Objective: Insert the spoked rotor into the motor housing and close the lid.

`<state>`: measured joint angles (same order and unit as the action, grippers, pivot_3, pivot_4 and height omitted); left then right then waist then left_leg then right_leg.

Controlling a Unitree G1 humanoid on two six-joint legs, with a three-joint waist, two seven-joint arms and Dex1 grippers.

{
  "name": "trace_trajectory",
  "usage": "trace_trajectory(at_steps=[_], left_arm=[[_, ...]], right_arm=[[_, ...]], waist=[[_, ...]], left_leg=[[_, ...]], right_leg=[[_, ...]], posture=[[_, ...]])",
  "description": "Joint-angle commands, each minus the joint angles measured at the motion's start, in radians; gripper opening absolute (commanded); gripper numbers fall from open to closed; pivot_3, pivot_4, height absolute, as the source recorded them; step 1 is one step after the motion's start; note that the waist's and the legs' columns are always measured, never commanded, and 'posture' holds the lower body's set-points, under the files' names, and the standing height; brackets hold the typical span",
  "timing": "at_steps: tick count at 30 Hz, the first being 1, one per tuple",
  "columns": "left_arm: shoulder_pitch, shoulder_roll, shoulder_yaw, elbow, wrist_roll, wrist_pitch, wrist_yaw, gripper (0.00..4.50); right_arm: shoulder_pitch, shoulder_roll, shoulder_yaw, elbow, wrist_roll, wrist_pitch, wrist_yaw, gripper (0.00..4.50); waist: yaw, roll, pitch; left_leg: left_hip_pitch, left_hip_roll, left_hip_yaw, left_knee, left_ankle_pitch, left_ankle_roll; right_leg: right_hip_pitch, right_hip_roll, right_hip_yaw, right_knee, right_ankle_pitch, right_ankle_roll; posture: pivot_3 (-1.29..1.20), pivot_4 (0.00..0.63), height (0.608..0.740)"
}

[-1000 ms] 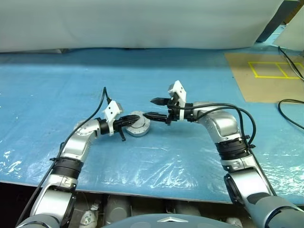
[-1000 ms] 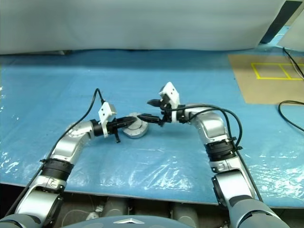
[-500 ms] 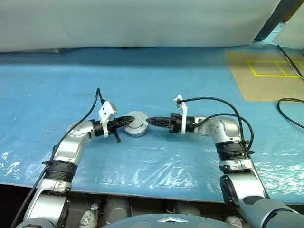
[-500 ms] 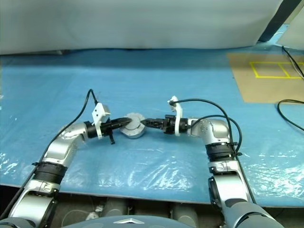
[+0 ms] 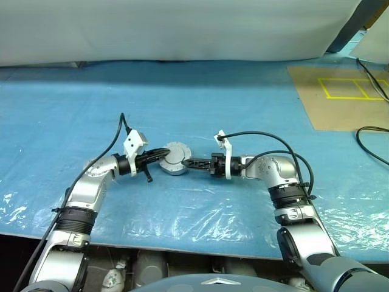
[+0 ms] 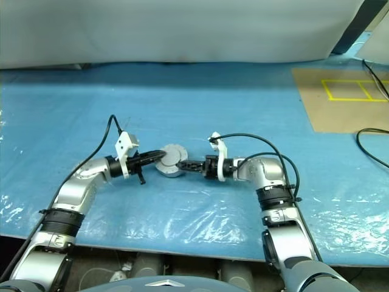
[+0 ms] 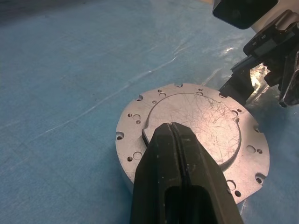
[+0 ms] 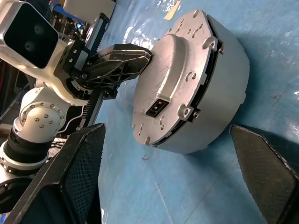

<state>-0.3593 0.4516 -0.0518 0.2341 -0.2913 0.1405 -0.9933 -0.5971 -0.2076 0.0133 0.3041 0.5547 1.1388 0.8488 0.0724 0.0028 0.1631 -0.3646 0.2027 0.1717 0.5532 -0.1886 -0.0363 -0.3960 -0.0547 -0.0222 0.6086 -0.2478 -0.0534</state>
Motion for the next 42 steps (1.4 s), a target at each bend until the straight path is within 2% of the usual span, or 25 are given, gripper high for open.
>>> trace_trajectory(at_steps=[1, 8, 14, 17, 24, 26, 35, 42], left_arm=[[0.010, 0.004, -0.023, 0.037, 0.033, 0.013, 0.005, 0.00], [0.012, 0.003, -0.024, 0.042, 0.036, 0.010, 0.003, 0.00], [0.006, 0.000, -0.028, 0.049, 0.039, 0.006, 0.005, 0.00], [0.000, 0.001, -0.027, 0.064, 0.043, -0.003, 0.004, 0.00], [-0.005, 0.000, -0.032, 0.073, 0.044, -0.006, 0.001, 0.00], [-0.007, 0.000, -0.032, 0.074, 0.044, -0.007, 0.000, 0.00], [0.003, 0.003, 0.016, -0.036, -0.036, 0.066, 0.001, 0.00], [-0.012, -0.002, 0.165, -0.280, -0.293, 0.318, 0.082, 0.00]], right_arm=[[0.004, 0.040, -0.014, 0.034, 0.030, 0.014, -0.012, 4.46], [-0.078, 0.118, -0.124, 0.136, 0.067, -0.015, -0.070, 4.46], [-0.083, 0.145, -0.141, 0.152, 0.070, -0.009, -0.080, 4.46], [-0.072, 0.148, -0.143, 0.145, 0.074, -0.005, -0.074, 3.88], [-0.061, 0.138, -0.130, 0.123, 0.075, -0.002, -0.053, 1.60], [-0.057, 0.136, -0.119, 0.118, 0.069, -0.005, -0.049, 1.24], [-0.059, 0.136, -0.116, 0.126, 0.067, -0.024, -0.054, 1.24], [-0.054, 0.129, -0.157, 0.137, 0.073, -0.018, -0.089, 1.24]], waist=[[0.000, 0.000, 0.000], [-0.002, 0.000, 0.000], [-0.003, 0.000, 0.000], [-0.003, 0.000, 0.000], [-0.003, 0.000, 0.000], [-0.002, 0.000, 0.000], [-0.004, 0.000, 0.000], [-0.003, -0.001, 0.001]], left_leg=[[0.000, 0.000, 0.000, 0.000, 0.000, 0.000], [0.001, 0.000, 0.000, 0.001, 0.000, 0.000], [0.001, 0.001, 0.000, 0.001, 0.000, 0.000], [0.001, 0.001, 0.001, 0.001, 0.000, 0.000], [-0.002, 0.001, 0.001, 0.000, 0.000, 0.000], [-0.002, 0.001, 0.001, 0.000, 0.000, 0.000], [-0.001, 0.001, 0.001, 0.000, 0.000, 0.000], [-0.006, 0.002, 0.001, 0.000, 0.000, 0.000]], right_leg=[[0.000, 0.000, 0.000, 0.000, 0.000, 0.000], [0.000, 0.000, 0.000, 0.000, 0.000, 0.000], [0.000, 0.000, 0.000, 0.001, 0.000, 0.000], [-0.001, 0.000, 0.000, 0.001, 0.000, 0.000], [-0.003, 0.000, 0.000, 0.001, 0.000, 0.000], [-0.002, 0.000, 0.000, 0.001, 0.000, 0.000], [-0.002, 0.000, 0.000, 0.001, 0.000, 0.000], [-0.006, 0.001, -0.001, 0.002, 0.000, 0.000]], posture=[[0.00, 0.150, 0.740], [0.00, 0.150, 0.740], [0.00, 0.150, 0.740], [0.00, 0.150, 0.740], [0.00, 0.150, 0.740], [0.00, 0.150, 0.740], [0.00, 0.150, 0.740], [0.00, 0.150, 0.740]])
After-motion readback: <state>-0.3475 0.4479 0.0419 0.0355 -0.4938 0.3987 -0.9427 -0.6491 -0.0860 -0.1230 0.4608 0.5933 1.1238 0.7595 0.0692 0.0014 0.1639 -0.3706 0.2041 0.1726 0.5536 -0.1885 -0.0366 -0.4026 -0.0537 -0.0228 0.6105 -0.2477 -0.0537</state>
